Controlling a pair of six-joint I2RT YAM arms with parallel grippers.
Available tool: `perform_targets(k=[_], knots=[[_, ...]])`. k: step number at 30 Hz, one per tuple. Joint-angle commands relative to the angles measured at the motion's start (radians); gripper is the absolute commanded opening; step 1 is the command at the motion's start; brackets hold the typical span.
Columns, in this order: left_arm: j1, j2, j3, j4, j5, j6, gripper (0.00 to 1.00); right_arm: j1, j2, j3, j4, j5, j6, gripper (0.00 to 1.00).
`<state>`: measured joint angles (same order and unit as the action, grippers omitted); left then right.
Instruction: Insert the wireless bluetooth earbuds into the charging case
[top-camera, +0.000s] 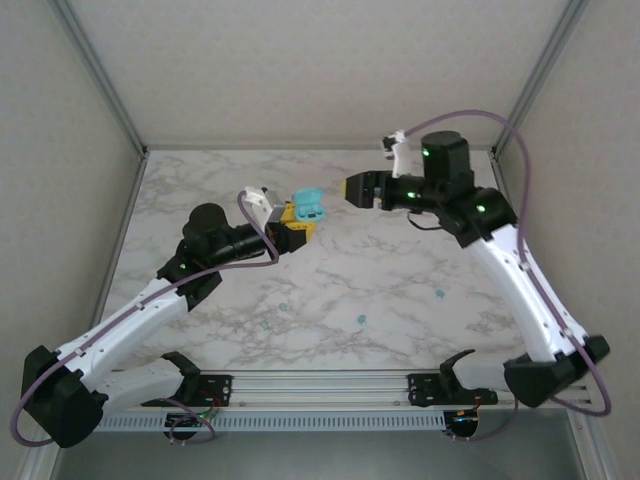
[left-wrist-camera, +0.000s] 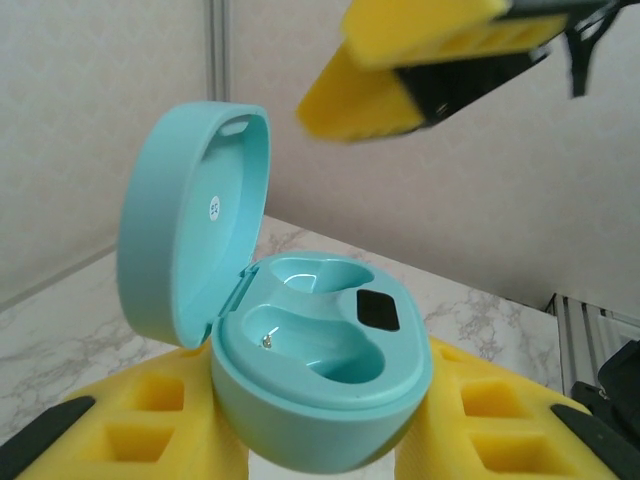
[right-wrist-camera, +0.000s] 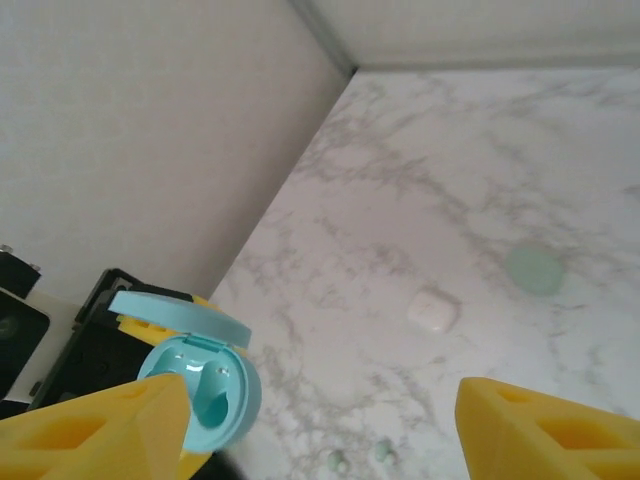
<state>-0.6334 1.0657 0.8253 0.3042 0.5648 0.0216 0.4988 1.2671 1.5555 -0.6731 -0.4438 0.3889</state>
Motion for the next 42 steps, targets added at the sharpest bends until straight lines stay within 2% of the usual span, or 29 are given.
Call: perform_targets(k=[1, 5, 7, 13, 15, 16, 18, 22, 24, 27, 33, 42], knots=[[-0.006, -0.019, -0.012, 0.058, -0.019, -0.022, 0.23, -0.033, -0.093, -0.073, -0.069, 0.163, 0.039, 0.64], [-0.006, -0.025, -0.012, 0.056, -0.022, -0.020, 0.24, -0.107, -0.104, -0.161, -0.239, 0.316, 0.121, 0.62], [-0.006, -0.029, -0.017, 0.058, -0.019, -0.022, 0.24, -0.180, -0.098, -0.251, -0.298, 0.356, 0.164, 0.60], [-0.007, -0.042, -0.032, 0.072, -0.014, -0.037, 0.23, -0.442, -0.043, -0.504, -0.305, 0.316, 0.129, 0.55], [-0.007, -0.048, -0.033, 0.070, -0.014, -0.039, 0.24, -0.457, 0.003, -0.515, -0.304, 0.258, 0.076, 0.55], [-0.008, -0.050, -0.033, 0.066, -0.014, -0.037, 0.24, -0.453, 0.029, -0.522, -0.292, 0.162, 0.061, 0.53], [-0.007, -0.055, -0.032, 0.061, -0.017, -0.034, 0.24, -0.409, 0.054, -0.563, -0.235, 0.027, 0.091, 0.49], [-0.007, -0.064, -0.032, 0.058, -0.028, -0.028, 0.24, -0.214, 0.101, -0.592, -0.238, 0.154, 0.185, 0.49], [-0.006, -0.070, -0.035, 0.059, -0.037, -0.027, 0.24, -0.146, 0.128, -0.614, -0.213, 0.165, 0.240, 0.44], [-0.007, -0.078, -0.037, 0.051, -0.043, -0.021, 0.23, -0.028, 0.150, -0.637, -0.156, 0.195, 0.320, 0.45], [-0.007, -0.087, -0.042, 0.042, -0.038, -0.019, 0.23, 0.082, 0.245, -0.653, -0.093, 0.193, 0.388, 0.44], [-0.006, -0.094, -0.046, 0.043, -0.045, -0.017, 0.23, 0.178, 0.349, -0.624, -0.080, 0.215, 0.437, 0.41]])
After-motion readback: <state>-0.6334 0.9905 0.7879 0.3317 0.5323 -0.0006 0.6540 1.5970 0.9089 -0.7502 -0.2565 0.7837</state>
